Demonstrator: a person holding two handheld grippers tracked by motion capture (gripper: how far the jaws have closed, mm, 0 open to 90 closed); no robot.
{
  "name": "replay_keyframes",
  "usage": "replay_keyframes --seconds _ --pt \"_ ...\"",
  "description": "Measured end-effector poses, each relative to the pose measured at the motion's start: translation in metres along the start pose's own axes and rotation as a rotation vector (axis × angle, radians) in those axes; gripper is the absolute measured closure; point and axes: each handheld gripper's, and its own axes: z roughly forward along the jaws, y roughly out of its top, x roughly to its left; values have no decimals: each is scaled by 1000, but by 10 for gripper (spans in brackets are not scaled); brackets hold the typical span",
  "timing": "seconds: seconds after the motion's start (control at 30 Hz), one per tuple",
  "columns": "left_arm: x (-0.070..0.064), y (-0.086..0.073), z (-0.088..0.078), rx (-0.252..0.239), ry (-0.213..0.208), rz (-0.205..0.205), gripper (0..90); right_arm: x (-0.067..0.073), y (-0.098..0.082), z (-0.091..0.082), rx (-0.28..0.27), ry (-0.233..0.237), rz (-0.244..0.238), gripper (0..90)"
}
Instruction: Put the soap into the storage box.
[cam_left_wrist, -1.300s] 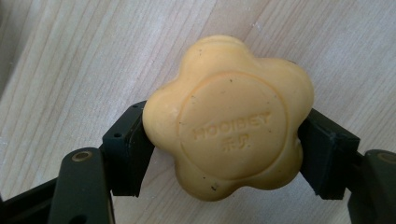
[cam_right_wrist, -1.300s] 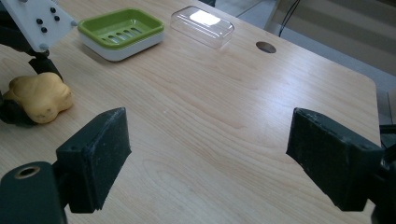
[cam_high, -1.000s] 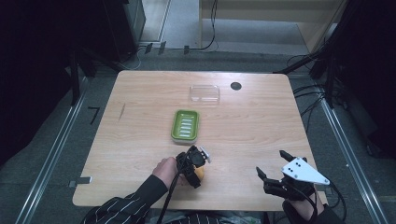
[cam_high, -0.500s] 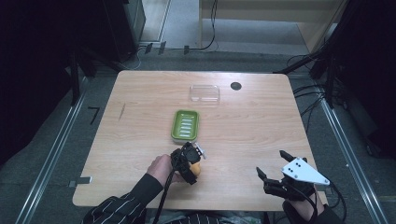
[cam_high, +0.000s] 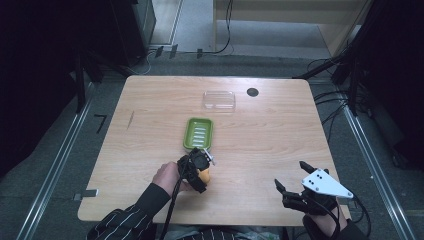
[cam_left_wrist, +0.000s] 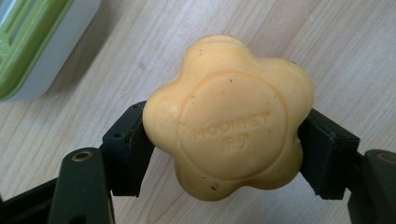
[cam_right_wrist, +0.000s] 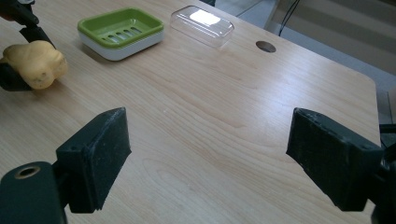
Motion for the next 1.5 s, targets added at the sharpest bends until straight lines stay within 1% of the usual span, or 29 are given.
replay_keyframes --seconds 0.1,0.13,0.3,0.53,0.63,0.77,0.83,0.87,0.9,0.93,1.07,1.13,1.2,1.23,1.27,1.5 --pt "5 -1 -3 -4 7 -6 282 0 0 0 0 1 0 136" --pt "6 -1 -4 -6 7 -14 282 0 0 0 1 1 0 136" --pt "16 -3 -8 -16 16 -31 282 0 0 0 1 0 0 136" --pt "24 -4 -10 -31 29 -57 282 0 0 0 1 0 2 136" --pt "26 -4 -10 -25 28 -57 282 0 0 0 2 0 3 136" --pt "29 -3 -10 -32 25 -69 281 0 0 0 2 0 2 136" --pt "31 -2 -11 -32 29 -67 282 0 0 0 1 1 2 136" --pt "32 -2 -11 -38 30 -76 282 0 0 0 1 0 2 136" --pt "33 -2 -12 -35 32 -71 282 0 0 0 1 0 2 136" --pt "34 -1 -12 -41 33 -80 282 0 0 0 2 -1 1 136" --pt "38 1 -13 -39 42 -81 282 0 0 0 3 -1 2 136" --pt "39 2 -13 -45 48 -86 282 0 0 0 3 -1 2 136" --pt "41 2 -14 -46 51 -83 282 0 0 0 3 -1 2 136" --pt "42 3 -15 -50 52 -91 282 0 0 0 2 -1 2 136" --pt "43 3 -16 -52 55 -87 281 0 0 0 2 -1 2 136" --pt "47 5 -22 -76 63 -108 281 0 0 0 2 -2 1 136"
